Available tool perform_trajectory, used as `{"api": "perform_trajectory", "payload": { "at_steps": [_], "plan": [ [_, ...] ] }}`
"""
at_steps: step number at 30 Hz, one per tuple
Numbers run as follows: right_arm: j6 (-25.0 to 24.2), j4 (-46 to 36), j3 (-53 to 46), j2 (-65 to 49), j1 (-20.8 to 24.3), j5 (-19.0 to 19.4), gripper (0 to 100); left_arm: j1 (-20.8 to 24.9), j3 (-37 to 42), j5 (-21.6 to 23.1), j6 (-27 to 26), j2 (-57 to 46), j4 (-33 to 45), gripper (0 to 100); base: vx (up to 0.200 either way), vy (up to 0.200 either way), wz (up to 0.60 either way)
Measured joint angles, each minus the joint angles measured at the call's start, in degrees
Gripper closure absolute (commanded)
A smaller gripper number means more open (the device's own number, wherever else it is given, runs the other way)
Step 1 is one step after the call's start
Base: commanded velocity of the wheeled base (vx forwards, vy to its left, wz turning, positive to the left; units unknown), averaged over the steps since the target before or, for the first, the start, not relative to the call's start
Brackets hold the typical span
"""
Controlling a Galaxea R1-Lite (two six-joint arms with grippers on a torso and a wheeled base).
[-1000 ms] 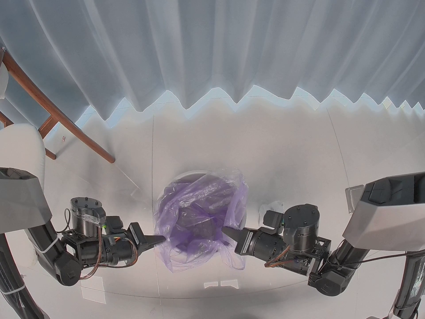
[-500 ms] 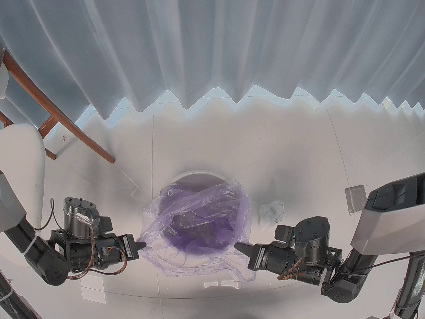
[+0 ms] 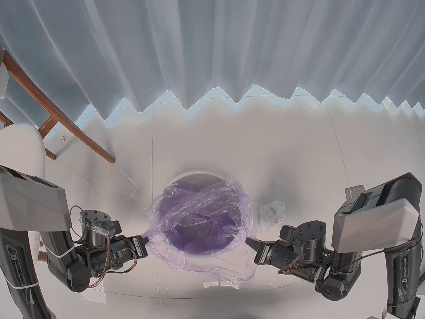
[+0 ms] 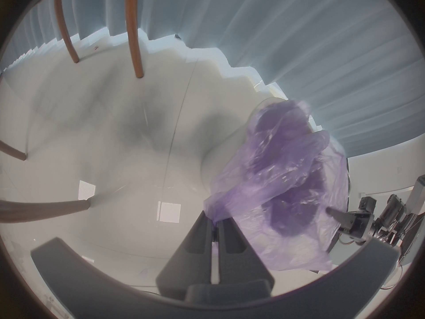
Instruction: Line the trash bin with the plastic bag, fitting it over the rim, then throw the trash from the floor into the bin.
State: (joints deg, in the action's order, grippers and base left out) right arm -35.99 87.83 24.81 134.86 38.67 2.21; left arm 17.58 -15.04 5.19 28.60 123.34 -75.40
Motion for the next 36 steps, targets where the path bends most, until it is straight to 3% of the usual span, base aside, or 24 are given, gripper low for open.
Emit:
{"api": "perform_trajectory", "payload": {
  "at_steps": [4, 14, 15, 20, 26, 36],
  "plan": [
    [0.11, 1.1, 0.05, 1.46, -2.65, -0.11, 100, -0.66, 0.57, -0.35, -0.06, 2.47, -0.55, 100, 0.0, 0.0, 0.0],
    [-0.49, 1.17, 0.6, 2.16, -4.35, -0.22, 100, -2.17, 0.27, -0.49, -0.17, 4.05, -5.14, 100, 0.0, 0.0, 0.0],
    [-0.5, 1.12, 0.66, 2.05, -4.35, -0.22, 0, -1.88, 0.52, -0.51, -0.13, 4.11, -6.57, 0, 0.0, 0.0, 0.0],
    [-1.21, 1.15, -0.48, 0.17, -4.11, -0.22, 0, -0.61, 2.58, -0.4, -0.09, 3.64, -11.75, 0, 0.0, 0.0, 0.0],
    [-2.55, 1.15, -6.95, -5.16, -2.51, -0.05, 0, 1.74, 6.39, -0.22, -1.12, -1.84, -12.13, 0, 0.0, 0.0, 0.0],
    [-2.77, 1.15, -14.25, -12.85, 0.85, -0.13, 0, 5.55, 13.01, -4.22, -12.43, -11.47, -12.87, 0, 0.0, 0.0, 0.0]
  ]
}}
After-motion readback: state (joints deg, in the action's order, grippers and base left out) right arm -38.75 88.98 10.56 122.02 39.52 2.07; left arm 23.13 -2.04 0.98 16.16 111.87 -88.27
